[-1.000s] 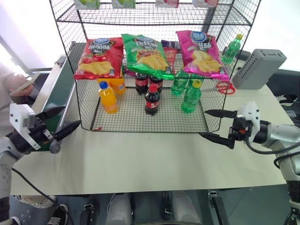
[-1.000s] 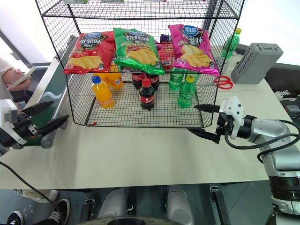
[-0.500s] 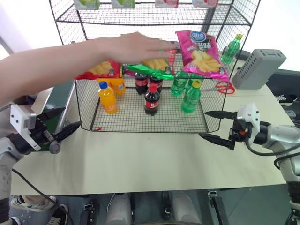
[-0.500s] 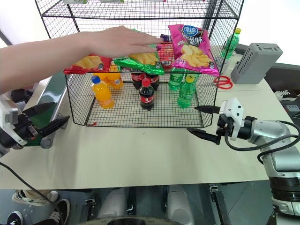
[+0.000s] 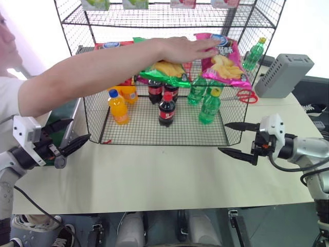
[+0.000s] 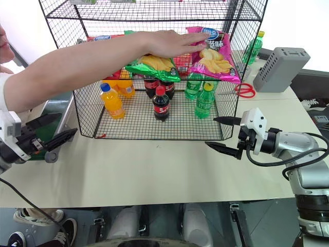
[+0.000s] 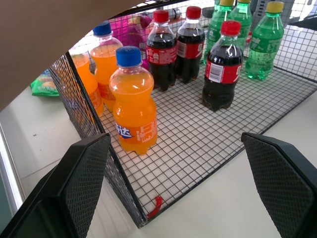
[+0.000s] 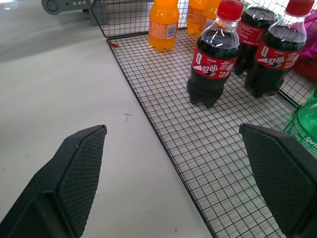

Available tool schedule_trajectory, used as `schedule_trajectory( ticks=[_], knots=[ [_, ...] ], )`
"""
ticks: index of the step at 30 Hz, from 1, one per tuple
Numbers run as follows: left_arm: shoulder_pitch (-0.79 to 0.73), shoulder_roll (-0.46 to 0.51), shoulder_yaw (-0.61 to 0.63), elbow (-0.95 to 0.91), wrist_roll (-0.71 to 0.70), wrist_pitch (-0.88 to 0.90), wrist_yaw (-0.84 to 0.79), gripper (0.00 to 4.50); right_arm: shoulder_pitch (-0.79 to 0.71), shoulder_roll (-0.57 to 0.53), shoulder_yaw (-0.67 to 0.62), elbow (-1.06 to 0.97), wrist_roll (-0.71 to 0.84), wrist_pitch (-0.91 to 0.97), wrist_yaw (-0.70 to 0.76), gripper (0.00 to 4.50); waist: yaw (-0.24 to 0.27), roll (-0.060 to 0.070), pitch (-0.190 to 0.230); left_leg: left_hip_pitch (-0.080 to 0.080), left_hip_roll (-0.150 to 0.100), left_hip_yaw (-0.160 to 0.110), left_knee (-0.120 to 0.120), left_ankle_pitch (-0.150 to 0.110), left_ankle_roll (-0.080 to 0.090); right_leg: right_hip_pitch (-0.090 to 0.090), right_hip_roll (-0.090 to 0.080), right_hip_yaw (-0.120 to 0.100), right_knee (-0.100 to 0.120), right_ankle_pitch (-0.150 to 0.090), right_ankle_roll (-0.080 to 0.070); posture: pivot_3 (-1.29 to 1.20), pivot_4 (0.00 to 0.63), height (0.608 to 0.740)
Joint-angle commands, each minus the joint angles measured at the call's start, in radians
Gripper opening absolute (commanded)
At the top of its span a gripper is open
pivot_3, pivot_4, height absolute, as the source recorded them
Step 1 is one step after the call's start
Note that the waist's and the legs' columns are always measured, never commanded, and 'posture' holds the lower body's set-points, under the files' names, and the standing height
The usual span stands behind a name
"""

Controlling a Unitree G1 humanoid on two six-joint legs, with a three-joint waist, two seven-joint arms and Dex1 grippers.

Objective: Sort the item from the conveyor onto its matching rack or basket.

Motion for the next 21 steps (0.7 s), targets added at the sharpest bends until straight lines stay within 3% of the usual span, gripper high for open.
schedule_trajectory(
  ticks=[1,21],
  knots=[
    [-0.002,0.014,0.005,-0.034,-0.005,-0.005,-0.002,4.5,-0.011,-0.011,-0.006,-0.011,-0.002,-0.024,0.001,4.47,0.0,0.0,0.0,0.0,0.0,0.0,0.0,0.0,0.0,0.0,0.0,0.0,0.0,0.0,0.0,0.0,0.15,0.737],
    [0.017,0.036,0.02,-0.06,-0.089,0.092,-0.054,4.5,-0.031,-0.011,0.004,0.004,-0.008,-0.028,0.01,4.47,-0.001,0.0,0.0,0.0,0.0,0.0,0.0,0.0,0.0,0.0,0.0,0.0,0.0,0.0,0.0,0.0,0.15,0.737]
  ],
)
